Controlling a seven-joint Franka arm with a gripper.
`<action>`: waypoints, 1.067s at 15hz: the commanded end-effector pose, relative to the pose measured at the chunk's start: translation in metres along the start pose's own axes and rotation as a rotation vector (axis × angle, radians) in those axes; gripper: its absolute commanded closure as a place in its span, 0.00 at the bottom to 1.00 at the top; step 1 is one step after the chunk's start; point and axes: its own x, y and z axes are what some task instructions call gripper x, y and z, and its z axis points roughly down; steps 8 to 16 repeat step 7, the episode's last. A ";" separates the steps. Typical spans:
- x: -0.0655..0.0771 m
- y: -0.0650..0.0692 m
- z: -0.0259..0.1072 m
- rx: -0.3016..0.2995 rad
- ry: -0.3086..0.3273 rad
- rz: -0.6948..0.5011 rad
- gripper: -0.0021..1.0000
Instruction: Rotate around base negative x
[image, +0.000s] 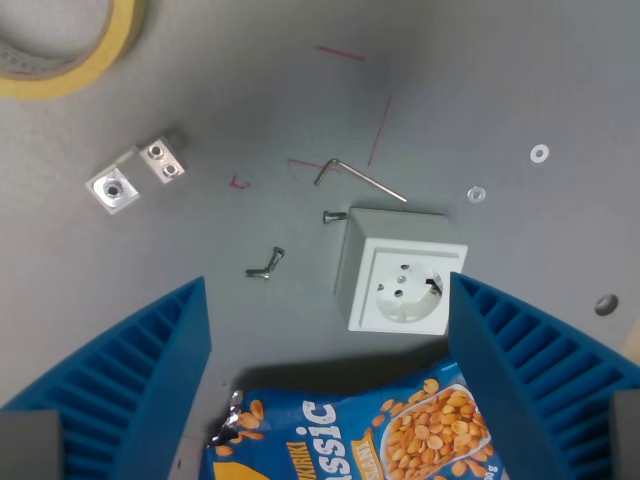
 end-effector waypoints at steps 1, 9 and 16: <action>0.000 -0.003 -0.002 -0.229 -0.079 0.023 0.00; 0.000 -0.003 -0.002 -0.305 -0.104 0.024 0.00; 0.000 -0.003 -0.002 -0.305 -0.104 0.024 0.00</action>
